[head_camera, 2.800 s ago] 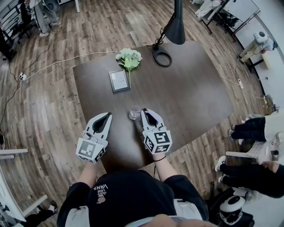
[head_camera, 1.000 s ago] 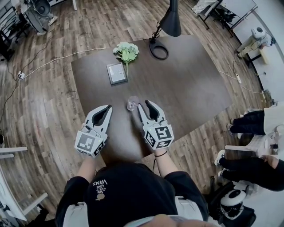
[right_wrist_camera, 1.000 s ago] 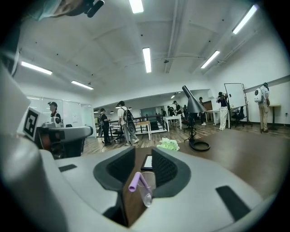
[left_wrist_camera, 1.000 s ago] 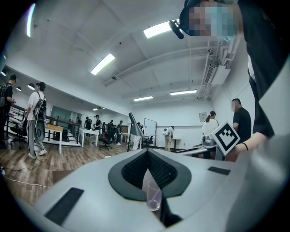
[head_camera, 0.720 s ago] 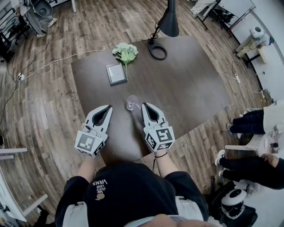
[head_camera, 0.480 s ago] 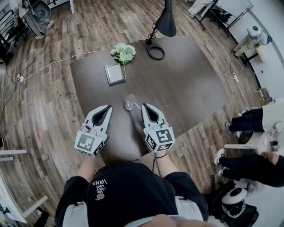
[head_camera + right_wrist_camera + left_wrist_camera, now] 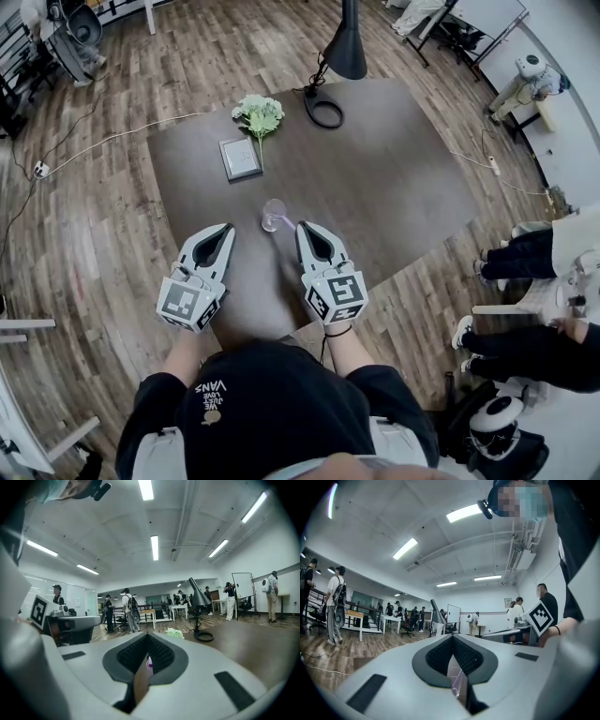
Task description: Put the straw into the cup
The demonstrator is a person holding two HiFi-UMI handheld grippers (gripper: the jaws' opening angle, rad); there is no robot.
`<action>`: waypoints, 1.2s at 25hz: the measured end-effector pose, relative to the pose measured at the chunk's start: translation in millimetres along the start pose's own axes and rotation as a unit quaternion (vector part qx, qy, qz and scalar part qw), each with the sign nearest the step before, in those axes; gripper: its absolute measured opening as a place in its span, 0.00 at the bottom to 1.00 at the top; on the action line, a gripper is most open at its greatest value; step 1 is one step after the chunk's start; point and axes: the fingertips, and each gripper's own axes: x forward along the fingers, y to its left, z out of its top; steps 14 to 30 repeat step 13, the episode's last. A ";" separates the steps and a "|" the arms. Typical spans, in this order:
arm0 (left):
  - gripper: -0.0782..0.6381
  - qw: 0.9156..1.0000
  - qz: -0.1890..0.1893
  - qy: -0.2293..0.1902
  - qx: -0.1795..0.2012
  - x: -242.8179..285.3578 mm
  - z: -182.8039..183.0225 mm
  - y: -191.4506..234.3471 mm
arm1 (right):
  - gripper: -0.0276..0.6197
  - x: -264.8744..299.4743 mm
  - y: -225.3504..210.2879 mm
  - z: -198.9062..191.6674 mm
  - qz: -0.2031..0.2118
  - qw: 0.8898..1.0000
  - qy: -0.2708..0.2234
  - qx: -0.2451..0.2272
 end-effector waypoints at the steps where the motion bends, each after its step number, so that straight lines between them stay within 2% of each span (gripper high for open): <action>1: 0.12 1.000 0.000 -0.001 -0.001 -0.1 0.6 -0.8 | 0.07 -1.0 -0.3 0.4 0.000 1.000 -0.001 0.000; 30: 0.12 1.000 0.001 -0.004 -0.003 -8.1 4.8 -5.2 | 0.07 -13.9 6.5 6.1 0.000 1.000 -0.006 0.001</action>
